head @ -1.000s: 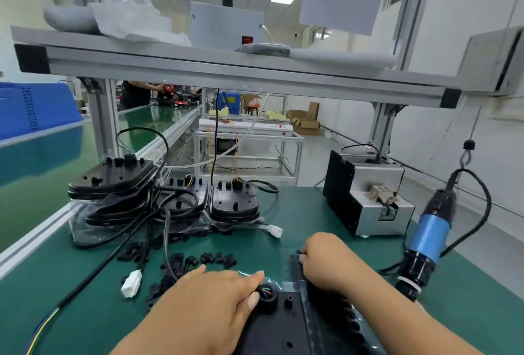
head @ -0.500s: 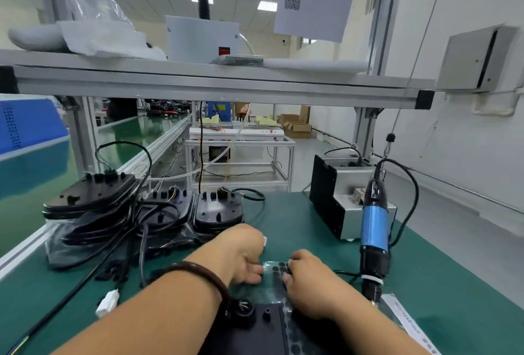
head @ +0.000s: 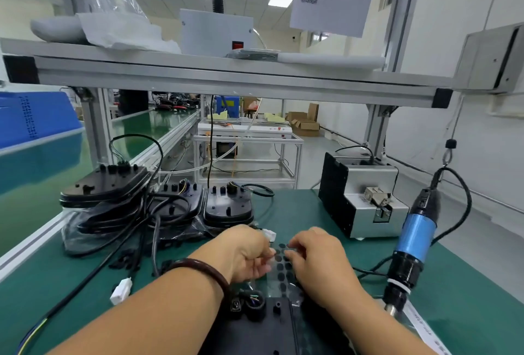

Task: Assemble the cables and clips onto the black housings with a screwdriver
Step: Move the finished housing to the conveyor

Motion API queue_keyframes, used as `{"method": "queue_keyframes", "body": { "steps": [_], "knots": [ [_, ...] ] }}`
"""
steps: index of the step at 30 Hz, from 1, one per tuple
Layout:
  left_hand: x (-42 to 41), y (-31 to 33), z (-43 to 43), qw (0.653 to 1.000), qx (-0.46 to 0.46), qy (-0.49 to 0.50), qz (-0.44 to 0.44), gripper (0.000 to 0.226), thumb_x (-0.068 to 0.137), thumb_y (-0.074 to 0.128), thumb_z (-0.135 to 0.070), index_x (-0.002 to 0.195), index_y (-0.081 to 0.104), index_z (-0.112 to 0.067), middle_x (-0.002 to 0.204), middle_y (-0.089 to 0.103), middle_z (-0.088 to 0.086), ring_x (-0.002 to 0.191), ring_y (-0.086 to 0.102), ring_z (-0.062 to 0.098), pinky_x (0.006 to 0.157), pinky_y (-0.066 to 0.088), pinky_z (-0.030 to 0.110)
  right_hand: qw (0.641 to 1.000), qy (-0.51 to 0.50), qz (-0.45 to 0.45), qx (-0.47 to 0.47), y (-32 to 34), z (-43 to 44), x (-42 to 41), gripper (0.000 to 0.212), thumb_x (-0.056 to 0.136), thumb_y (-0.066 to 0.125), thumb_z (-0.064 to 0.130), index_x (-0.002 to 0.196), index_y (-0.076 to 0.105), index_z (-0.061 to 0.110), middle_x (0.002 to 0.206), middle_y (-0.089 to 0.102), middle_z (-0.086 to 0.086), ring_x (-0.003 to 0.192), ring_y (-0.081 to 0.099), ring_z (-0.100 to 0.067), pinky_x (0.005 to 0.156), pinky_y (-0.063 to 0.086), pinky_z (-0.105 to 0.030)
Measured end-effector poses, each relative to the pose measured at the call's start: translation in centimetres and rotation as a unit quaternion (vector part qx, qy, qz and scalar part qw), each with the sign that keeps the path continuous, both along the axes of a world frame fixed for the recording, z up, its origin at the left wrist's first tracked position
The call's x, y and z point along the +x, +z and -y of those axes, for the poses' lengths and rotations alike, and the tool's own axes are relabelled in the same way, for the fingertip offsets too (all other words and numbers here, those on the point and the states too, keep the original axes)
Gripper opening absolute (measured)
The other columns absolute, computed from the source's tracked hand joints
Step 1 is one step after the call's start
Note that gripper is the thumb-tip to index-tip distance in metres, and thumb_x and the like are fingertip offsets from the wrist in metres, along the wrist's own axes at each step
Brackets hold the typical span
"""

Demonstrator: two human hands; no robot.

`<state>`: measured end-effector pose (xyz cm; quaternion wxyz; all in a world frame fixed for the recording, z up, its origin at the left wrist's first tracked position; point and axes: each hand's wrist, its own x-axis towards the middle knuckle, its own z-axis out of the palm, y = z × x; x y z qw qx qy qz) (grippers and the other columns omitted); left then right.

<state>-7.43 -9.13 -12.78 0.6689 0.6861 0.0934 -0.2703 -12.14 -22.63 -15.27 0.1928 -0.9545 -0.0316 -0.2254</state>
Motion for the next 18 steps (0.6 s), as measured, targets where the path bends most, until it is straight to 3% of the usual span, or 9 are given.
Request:
{"method": "queue_keyframes", "body": {
  "steps": [4,13,18],
  "knots": [
    [0.1,0.1,-1.3,0.999,-0.03,-0.017,0.012,0.021,0.091,0.05,0.011,0.098,0.058,-0.007,0.084,0.061,0.008,0.07,0.06,0.016,0.056,0.054,0.028,0.999,0.033,-0.008,-0.022,0.2,-0.9,-0.1,0.021,0.093,0.053,0.027,0.092,0.073,0.02,0.092,0.062,0.0,0.09,0.058,-0.02,0.08,0.046,-0.029],
    [-0.8,0.6,-1.6,0.995,-0.048,-0.019,0.081,0.029,0.086,0.056,0.013,0.111,0.057,-0.003,0.078,0.067,0.012,0.056,0.067,0.015,0.049,0.054,0.025,0.998,0.05,-0.008,-0.039,1.1,-1.0,-0.9,0.024,0.095,0.047,0.022,0.085,0.068,0.013,0.082,0.063,-0.003,0.081,0.055,-0.019,0.074,0.044,-0.031],
    [-1.6,1.0,-1.4,0.992,-0.042,0.0,0.118,0.029,0.085,0.055,0.016,0.098,0.05,-0.01,0.086,0.066,0.017,0.055,0.067,0.017,0.054,0.055,0.029,0.997,0.049,-0.021,-0.05,1.9,-1.1,-1.1,0.025,0.095,0.047,0.021,0.083,0.067,0.011,0.083,0.065,-0.004,0.082,0.056,-0.021,0.075,0.045,-0.034]
  ]
}}
